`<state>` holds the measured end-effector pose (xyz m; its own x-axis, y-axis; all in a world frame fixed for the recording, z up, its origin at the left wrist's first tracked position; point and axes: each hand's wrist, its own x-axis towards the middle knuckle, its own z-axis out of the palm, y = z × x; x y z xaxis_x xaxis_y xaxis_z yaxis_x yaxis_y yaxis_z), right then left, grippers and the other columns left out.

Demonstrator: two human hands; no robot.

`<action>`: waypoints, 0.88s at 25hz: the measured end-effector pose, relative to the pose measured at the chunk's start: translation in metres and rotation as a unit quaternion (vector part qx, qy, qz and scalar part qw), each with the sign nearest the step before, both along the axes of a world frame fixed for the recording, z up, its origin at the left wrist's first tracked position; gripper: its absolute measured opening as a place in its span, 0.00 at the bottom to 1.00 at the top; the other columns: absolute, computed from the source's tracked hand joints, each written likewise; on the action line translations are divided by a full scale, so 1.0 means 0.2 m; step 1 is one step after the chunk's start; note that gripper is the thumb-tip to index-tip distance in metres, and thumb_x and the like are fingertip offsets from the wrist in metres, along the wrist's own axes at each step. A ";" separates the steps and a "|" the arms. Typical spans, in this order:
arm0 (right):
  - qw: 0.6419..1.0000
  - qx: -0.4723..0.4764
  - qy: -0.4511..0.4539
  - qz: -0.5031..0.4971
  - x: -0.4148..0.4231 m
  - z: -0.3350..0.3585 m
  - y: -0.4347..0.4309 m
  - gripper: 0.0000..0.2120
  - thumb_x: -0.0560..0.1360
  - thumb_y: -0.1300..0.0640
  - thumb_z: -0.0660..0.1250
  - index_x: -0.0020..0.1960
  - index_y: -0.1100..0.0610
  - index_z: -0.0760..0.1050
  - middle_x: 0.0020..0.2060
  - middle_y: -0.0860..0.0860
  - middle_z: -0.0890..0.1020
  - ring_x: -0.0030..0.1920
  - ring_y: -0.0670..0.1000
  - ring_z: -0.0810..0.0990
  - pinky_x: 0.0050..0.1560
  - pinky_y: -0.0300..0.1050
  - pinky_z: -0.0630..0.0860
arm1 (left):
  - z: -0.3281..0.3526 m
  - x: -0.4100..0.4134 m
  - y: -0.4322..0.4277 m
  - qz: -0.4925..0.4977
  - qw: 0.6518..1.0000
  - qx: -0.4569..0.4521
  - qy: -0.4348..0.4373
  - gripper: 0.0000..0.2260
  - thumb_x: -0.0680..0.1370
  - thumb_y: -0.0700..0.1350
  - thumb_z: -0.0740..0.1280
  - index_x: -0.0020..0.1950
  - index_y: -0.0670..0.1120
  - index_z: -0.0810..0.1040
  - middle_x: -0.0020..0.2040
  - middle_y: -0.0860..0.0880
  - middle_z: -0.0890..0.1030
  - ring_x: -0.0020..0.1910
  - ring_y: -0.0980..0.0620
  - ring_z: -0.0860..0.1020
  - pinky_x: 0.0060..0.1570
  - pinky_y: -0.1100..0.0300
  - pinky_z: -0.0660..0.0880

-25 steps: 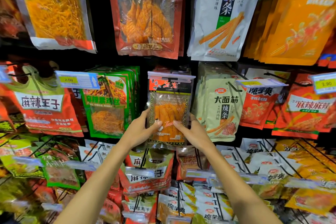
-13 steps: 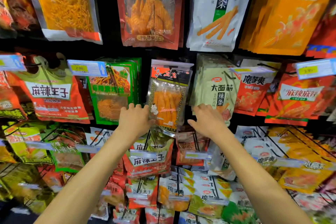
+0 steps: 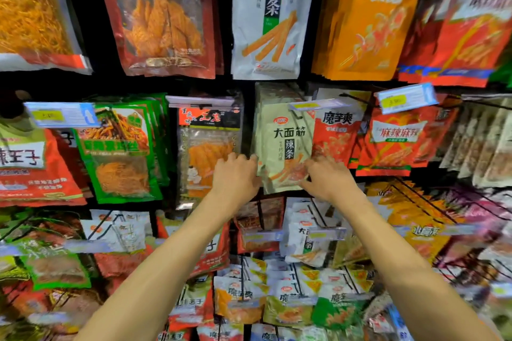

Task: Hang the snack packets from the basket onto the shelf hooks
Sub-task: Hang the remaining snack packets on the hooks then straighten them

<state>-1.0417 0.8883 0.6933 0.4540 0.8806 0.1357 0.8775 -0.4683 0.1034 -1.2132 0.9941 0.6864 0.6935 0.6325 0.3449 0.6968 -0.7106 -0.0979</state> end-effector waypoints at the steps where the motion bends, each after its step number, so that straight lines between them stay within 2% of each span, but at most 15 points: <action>1: 1.000 0.002 -0.002 -0.005 0.06 0.02 0.00 0.23 0.79 0.42 0.60 0.67 0.56 0.72 0.63 0.57 0.75 0.65 0.61 0.71 0.61 0.57 0.71 | 0.01 0.07 0.01 0.006 1.000 -0.001 -0.013 0.19 0.80 0.57 0.60 0.64 0.45 0.69 0.58 0.44 0.78 0.61 0.41 0.74 0.50 0.51 0.72; 4: 1.000 0.017 0.011 -0.022 0.18 0.08 0.01 0.26 0.79 0.40 0.58 0.68 0.58 0.70 0.64 0.58 0.74 0.64 0.61 0.72 0.59 0.54 0.71 | 0.03 0.22 0.08 0.034 0.997 -0.011 -0.073 0.22 0.80 0.60 0.58 0.64 0.43 0.67 0.55 0.43 0.79 0.54 0.41 0.78 0.42 0.52 0.75; 6: 0.998 0.040 0.039 -0.016 0.25 0.09 0.04 0.28 0.80 0.39 0.56 0.71 0.59 0.65 0.66 0.59 0.72 0.65 0.60 0.72 0.59 0.52 0.71 | 0.01 0.30 0.14 0.038 0.993 -0.016 -0.114 0.30 0.80 0.63 0.55 0.71 0.40 0.63 0.56 0.41 0.78 0.51 0.41 0.79 0.36 0.52 0.76; 7: 0.995 0.064 0.075 -0.007 0.29 0.09 0.06 0.30 0.80 0.38 0.55 0.72 0.59 0.64 0.67 0.59 0.71 0.67 0.60 0.71 0.60 0.52 0.71 | 0.00 0.33 0.17 0.040 0.989 -0.033 -0.136 0.34 0.80 0.64 0.53 0.76 0.40 0.58 0.61 0.40 0.76 0.54 0.40 0.78 0.37 0.52 0.76; 9: 0.971 0.119 0.207 0.010 0.33 0.09 0.13 0.38 0.75 0.30 0.56 0.72 0.59 0.65 0.66 0.59 0.74 0.66 0.60 0.73 0.62 0.53 0.73 | 0.01 0.38 0.24 0.030 0.968 -0.124 -0.217 0.35 0.81 0.63 0.54 0.79 0.41 0.51 0.69 0.39 0.71 0.63 0.39 0.75 0.48 0.49 0.77; 11: 0.921 0.212 0.327 0.023 0.37 0.08 0.23 0.42 0.67 0.26 0.57 0.68 0.57 0.70 0.61 0.58 0.79 0.63 0.59 0.77 0.61 0.54 0.74 | 0.05 0.44 0.30 0.015 0.933 -0.188 -0.306 0.33 0.80 0.62 0.56 0.78 0.43 0.56 0.64 0.39 0.76 0.62 0.38 0.75 0.55 0.46 0.75; 13: 0.889 0.218 0.401 0.023 0.33 0.13 0.25 0.36 0.74 0.36 0.61 0.72 0.60 0.66 0.67 0.57 0.74 0.68 0.58 0.73 0.66 0.48 0.69 | 0.08 0.49 0.34 0.017 0.917 -0.200 -0.343 0.34 0.79 0.64 0.55 0.73 0.38 0.64 0.55 0.37 0.80 0.55 0.37 0.78 0.48 0.50 0.76; 15: 0.882 0.218 0.416 0.034 0.33 0.14 0.28 0.31 0.82 0.46 0.59 0.76 0.64 0.57 0.74 0.60 0.64 0.73 0.57 0.66 0.65 0.44 0.62 | 0.09 0.54 0.36 0.006 0.907 -0.214 -0.364 0.34 0.77 0.61 0.53 0.65 0.31 0.70 0.50 0.34 0.80 0.50 0.35 0.79 0.34 0.58 0.69; 16: 0.878 0.210 0.429 0.023 0.35 0.13 0.30 0.28 0.83 0.51 0.57 0.76 0.65 0.55 0.75 0.61 0.62 0.73 0.58 0.64 0.64 0.43 0.61 | 0.10 0.56 0.38 0.002 0.900 -0.220 -0.376 0.31 0.77 0.57 0.53 0.63 0.29 0.70 0.49 0.34 0.80 0.50 0.36 0.78 0.31 0.62 0.65; 17: 0.877 0.205 0.434 0.022 0.35 0.15 0.30 0.26 0.84 0.54 0.56 0.76 0.67 0.54 0.75 0.62 0.61 0.73 0.59 0.63 0.63 0.44 0.60 | 0.10 0.57 0.39 0.002 0.893 -0.231 -0.387 0.29 0.77 0.54 0.53 0.62 0.29 0.69 0.50 0.35 0.80 0.51 0.36 0.78 0.32 0.62 0.66; 18: 0.876 0.203 0.437 0.012 0.36 0.17 0.34 0.25 0.83 0.57 0.56 0.75 0.68 0.55 0.75 0.63 0.61 0.73 0.59 0.63 0.63 0.45 0.61 | 0.12 0.58 0.38 -0.002 0.883 -0.246 -0.400 0.28 0.75 0.52 0.53 0.62 0.29 0.69 0.49 0.35 0.79 0.51 0.36 0.77 0.35 0.56 0.68; 19: 0.875 0.195 0.443 0.008 0.33 0.22 0.31 0.24 0.83 0.58 0.57 0.74 0.70 0.57 0.74 0.64 0.62 0.72 0.60 0.64 0.62 0.46 0.61 | 0.14 0.59 0.39 -0.011 0.874 -0.253 -0.414 0.27 0.73 0.51 0.53 0.58 0.31 0.72 0.48 0.34 0.79 0.50 0.35 0.77 0.38 0.50 0.70; 20: 0.862 0.192 0.469 -0.002 0.33 0.24 0.31 0.23 0.83 0.60 0.58 0.72 0.71 0.60 0.72 0.65 0.64 0.71 0.61 0.66 0.62 0.47 0.62 | 0.14 0.60 0.38 -0.024 0.867 -0.263 -0.422 0.22 0.71 0.51 0.53 0.50 0.36 0.76 0.45 0.34 0.78 0.47 0.35 0.76 0.39 0.49 0.69; 21: 0.856 0.198 0.478 -0.008 0.35 0.25 0.31 0.21 0.83 0.60 0.58 0.71 0.72 0.61 0.71 0.66 0.66 0.70 0.62 0.67 0.61 0.48 0.62 | 0.14 0.61 0.38 -0.032 0.863 -0.270 -0.425 0.14 0.71 0.51 0.54 0.40 0.44 0.75 0.42 0.35 0.77 0.44 0.35 0.75 0.38 0.51 0.67; 22: 0.850 0.201 0.488 0.001 0.37 0.23 0.34 0.21 0.83 0.60 0.58 0.70 0.73 0.62 0.70 0.66 0.67 0.69 0.62 0.68 0.61 0.48 0.62 | 0.14 0.62 0.39 -0.039 0.858 -0.275 -0.432 0.09 0.72 0.51 0.55 0.35 0.50 0.69 0.41 0.36 0.76 0.41 0.37 0.75 0.39 0.53 0.65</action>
